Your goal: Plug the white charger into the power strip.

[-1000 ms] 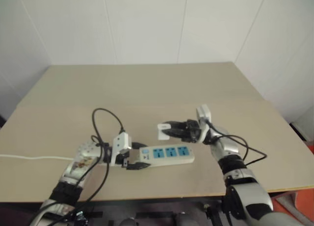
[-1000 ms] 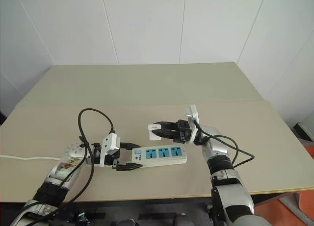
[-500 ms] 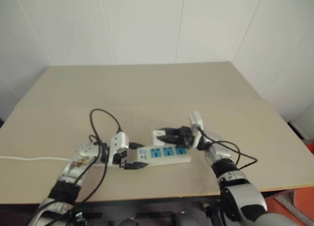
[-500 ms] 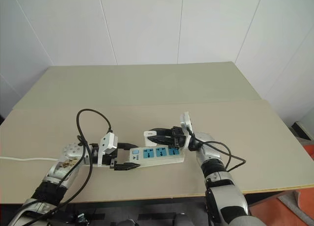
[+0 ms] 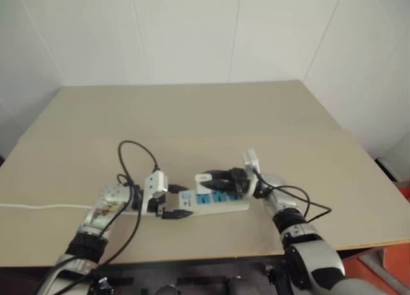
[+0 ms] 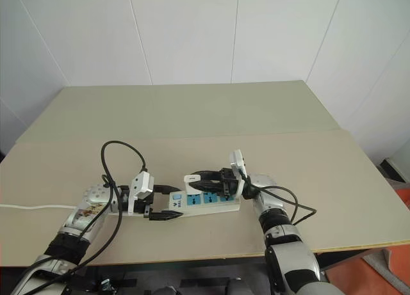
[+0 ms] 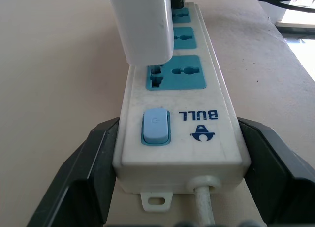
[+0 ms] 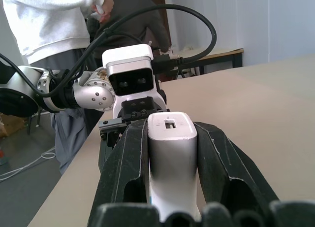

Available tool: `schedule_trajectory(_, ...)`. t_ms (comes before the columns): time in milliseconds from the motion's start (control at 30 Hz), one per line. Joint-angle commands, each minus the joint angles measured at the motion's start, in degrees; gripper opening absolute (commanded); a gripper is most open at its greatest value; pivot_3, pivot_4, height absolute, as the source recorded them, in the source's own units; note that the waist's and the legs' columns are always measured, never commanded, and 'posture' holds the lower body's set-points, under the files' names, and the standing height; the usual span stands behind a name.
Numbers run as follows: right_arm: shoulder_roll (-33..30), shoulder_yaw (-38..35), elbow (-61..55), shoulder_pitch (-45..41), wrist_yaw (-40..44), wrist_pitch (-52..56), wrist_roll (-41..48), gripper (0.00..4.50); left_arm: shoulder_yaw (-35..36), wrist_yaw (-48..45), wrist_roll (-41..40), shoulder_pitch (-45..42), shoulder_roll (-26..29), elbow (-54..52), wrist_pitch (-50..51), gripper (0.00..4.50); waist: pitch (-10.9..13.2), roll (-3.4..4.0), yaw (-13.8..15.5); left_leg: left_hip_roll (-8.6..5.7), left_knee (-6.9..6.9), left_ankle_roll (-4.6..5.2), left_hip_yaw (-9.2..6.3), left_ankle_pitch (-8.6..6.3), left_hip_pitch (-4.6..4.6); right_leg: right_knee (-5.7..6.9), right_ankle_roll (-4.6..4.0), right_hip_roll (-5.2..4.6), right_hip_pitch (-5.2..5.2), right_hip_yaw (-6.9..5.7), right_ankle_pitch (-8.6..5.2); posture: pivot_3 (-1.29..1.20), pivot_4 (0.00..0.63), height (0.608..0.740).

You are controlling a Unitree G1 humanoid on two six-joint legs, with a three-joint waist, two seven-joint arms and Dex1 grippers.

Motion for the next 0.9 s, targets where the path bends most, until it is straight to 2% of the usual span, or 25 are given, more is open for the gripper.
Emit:
schedule_trajectory(33,0.6,-0.3,0.1,-0.5,1.3,-2.2,-0.5,1.13,0.2,0.2,0.5,-0.5,-0.2,-0.8,-0.7,3.27,0.0,0.00,0.0,0.00,0.00,0.00,0.00,0.00,0.00,0.00,0.00,0.00,0.00,0.00,0.00,0.00,0.150,0.740)
schedule_trajectory(533,0.4,0.8,2.7,0.2,1.1,-5.6,-3.7,1.13,0.2,-0.2,0.5,-0.1,0.0,-0.9,-0.9,3.27,0.0,0.01,-0.1,0.00,0.00,0.00,0.00,0.00,0.08,0.01,0.00,0.00,0.06,0.00,0.00,0.00,0.150,0.740)
schedule_trajectory(900,-0.2,1.8,7.2,1.3,0.1,-7.4,-6.9,1.13,0.2,-0.7,0.6,-0.1,0.0,-1.1,-0.9,3.27,-0.1,-0.07,-0.1,0.01,-0.07,0.00,0.03,0.00,0.54,-0.26,-0.01,0.00,0.47,-0.03,-0.01,0.00,0.150,0.740)
